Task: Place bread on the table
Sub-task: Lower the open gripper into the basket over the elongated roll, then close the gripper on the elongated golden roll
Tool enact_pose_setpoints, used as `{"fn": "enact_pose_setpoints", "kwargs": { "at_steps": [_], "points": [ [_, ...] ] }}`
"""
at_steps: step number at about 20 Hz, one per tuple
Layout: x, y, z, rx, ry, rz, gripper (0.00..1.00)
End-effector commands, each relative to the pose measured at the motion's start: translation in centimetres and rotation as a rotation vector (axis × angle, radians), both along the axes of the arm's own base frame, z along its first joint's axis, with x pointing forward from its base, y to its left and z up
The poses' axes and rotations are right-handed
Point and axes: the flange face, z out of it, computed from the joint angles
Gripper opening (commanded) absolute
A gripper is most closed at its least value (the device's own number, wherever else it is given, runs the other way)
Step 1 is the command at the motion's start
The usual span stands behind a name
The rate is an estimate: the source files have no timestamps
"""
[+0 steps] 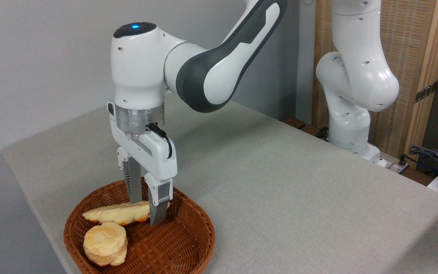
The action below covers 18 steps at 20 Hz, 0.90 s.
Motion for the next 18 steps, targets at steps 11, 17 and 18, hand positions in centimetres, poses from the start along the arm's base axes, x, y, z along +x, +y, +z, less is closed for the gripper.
{"fn": "enact_pose_setpoints", "kwargs": {
  "at_steps": [11,17,18],
  "points": [
    [0.2,-1.6,-0.8,0.002,0.008,-0.014,1.0],
    [0.2,-1.7,-0.9,0.002,0.01,-0.015,1.0],
    [0.2,-1.7,-0.8,0.002,0.01,-0.016,1.0]
  ]
}}
